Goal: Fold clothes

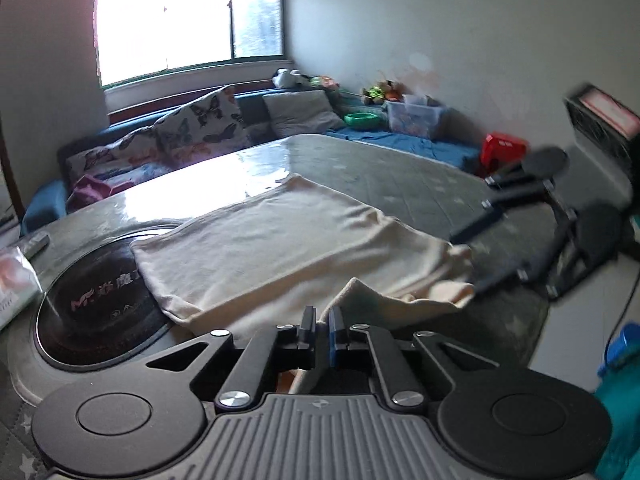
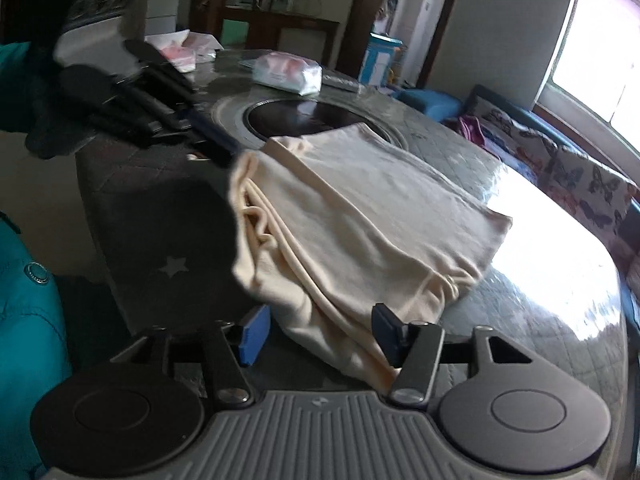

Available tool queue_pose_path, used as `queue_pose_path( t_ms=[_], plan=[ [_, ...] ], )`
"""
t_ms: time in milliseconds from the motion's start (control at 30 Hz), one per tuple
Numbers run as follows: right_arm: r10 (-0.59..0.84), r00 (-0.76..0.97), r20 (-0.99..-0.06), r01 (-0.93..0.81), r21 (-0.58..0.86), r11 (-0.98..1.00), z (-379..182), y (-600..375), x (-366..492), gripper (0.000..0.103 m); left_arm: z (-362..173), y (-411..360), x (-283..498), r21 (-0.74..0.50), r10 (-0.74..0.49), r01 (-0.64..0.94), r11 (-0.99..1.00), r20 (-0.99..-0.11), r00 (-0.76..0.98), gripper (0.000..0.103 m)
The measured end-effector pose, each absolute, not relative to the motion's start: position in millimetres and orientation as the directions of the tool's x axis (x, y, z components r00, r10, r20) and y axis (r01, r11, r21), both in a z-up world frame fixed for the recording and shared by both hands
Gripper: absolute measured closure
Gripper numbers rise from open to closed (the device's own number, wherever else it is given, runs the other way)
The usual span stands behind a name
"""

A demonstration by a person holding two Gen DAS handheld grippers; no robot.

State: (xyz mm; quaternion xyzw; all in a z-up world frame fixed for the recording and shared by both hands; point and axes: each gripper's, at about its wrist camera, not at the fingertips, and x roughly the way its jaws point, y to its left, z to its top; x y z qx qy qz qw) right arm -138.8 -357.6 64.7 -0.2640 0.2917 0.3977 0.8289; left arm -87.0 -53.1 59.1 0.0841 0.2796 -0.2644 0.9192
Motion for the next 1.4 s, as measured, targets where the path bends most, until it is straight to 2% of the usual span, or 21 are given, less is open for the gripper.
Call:
queue_pose_path(
  t_ms=[300, 500, 600, 667, 700, 900, 933, 967, 1067, 1233, 1400],
  plan=[
    [0.546, 0.476, -0.69, -0.848, -0.196, 0.492, 56.8, -345.9, -130.2, 0.047, 58.0, -41.8, -80.8, -0.047, -0.461, 0.54, 0.84, -0.584, 0.668, 0.102],
    [0.538, 0.468, -0.701, -0.838, -0.157, 0.523, 64.1, -358.6, -127.3, 0.046, 51.0, -46.0, -114.3, 0.063, -0.465, 0.633, 0.771, -0.623, 0.629, 0.095],
    [0.526, 0.467, -0.711, -0.838, -0.166, 0.52, 64.5, -361.3, -129.7, 0.046, 42.8, -53.4, -127.4, 0.11, -0.458, 0.668, 0.736, -0.646, 0.611, 0.084],
    [0.517, 0.466, -0.718, -0.838, -0.172, 0.517, 64.7, -363.1, -131.3, 0.045, 38.9, -59.6, -134.0, 0.159, -0.449, 0.681, 0.715, -0.642, 0.621, 0.069],
    [0.514, 0.466, -0.72, -0.838, -0.174, 0.516, 64.7, -363.5, -132.1, 0.045, 37.1, -63.1, -136.9, 0.183, -0.446, 0.686, 0.704, -0.638, 0.628, 0.068],
    [0.502, 0.471, -0.726, -0.841, -0.197, 0.504, 63.3, -363.4, -139.4, 0.045, 24.3, -79.5, -136.4, 0.295, -0.409, 0.671, 0.68, -0.606, 0.682, 0.069],
    [0.5, 0.472, -0.726, -0.842, -0.202, 0.501, 63.0, -363.2, -140.9, 0.044, 23.0, -80.6, -135.7, 0.291, -0.414, 0.673, 0.68, -0.605, 0.68, 0.076],
    [0.498, 0.473, -0.727, -0.842, -0.208, 0.498, 62.5, -363.0, -142.1, 0.043, 22.7, -81.4, -136.1, 0.293, -0.417, 0.673, 0.679, -0.6, 0.683, 0.09],
    [0.498, 0.474, -0.726, -0.847, -0.221, 0.484, 61.0, -362.6, -144.5, 0.041, 27.5, -80.1, -135.2, 0.283, -0.427, 0.661, 0.695, -0.577, 0.696, 0.094],
    [0.51, 0.491, -0.706, -0.852, -0.267, 0.451, 57.1, -357.6, -145.6, 0.037, 47.9, -62.5, -102.5, 0.115, -0.439, 0.599, 0.792, -0.574, 0.691, 0.094],
    [0.537, 0.487, -0.689, -0.858, -0.264, 0.44, 51.5, -347.0, -132.2, 0.04, 58.2, -52.3, -66.4, -0.012, -0.458, 0.555, 0.832, -0.58, 0.674, 0.095]
  ],
)
